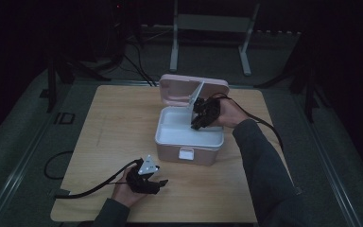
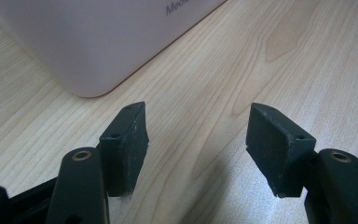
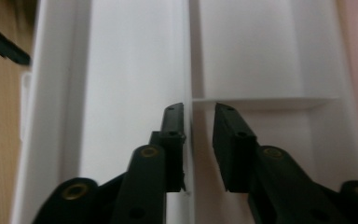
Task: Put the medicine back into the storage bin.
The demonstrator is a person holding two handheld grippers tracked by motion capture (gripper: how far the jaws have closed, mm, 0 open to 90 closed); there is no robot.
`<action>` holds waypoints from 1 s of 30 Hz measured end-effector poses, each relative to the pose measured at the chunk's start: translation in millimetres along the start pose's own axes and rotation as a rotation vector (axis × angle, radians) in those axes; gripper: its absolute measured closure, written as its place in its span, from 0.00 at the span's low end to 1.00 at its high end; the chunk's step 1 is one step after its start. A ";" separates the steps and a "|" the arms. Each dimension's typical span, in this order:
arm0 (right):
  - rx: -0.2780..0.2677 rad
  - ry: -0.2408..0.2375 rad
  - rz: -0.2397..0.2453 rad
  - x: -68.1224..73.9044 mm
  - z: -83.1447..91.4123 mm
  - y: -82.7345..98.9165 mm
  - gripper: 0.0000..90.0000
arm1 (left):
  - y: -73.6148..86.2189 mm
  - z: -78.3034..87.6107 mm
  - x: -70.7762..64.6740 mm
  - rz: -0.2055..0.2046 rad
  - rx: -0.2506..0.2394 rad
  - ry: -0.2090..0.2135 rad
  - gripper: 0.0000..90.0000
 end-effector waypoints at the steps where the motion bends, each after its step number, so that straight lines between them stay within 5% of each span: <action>1: -0.010 0.014 -0.004 -0.6 3.8 -1.5 0.79 | 0.0 -0.1 -0.1 0.000 0.000 0.002 0.42; 7: -0.034 0.044 0.016 3.6 9.3 -14.8 0.82 | -0.2 0.1 -0.3 0.001 -0.002 0.001 0.42; 19: 0.036 0.043 0.056 10.0 -28.1 -37.3 0.97 | -0.1 2.0 0.7 -0.001 -0.003 -0.002 0.42; 30: -0.020 0.019 0.095 14.2 -20.3 -38.7 1.00 | 0.0 0.2 0.0 0.000 -0.001 0.001 0.42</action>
Point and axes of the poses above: each handheld gripper's, and its own axes: z roughly backward along the jaws, y roughly out of its underside, x roughly to its left, the point moved 7 cm from there along -z, roughly forward along the jaws, and after that the axes turned 5 degrees about x, right-handed, at the moved point
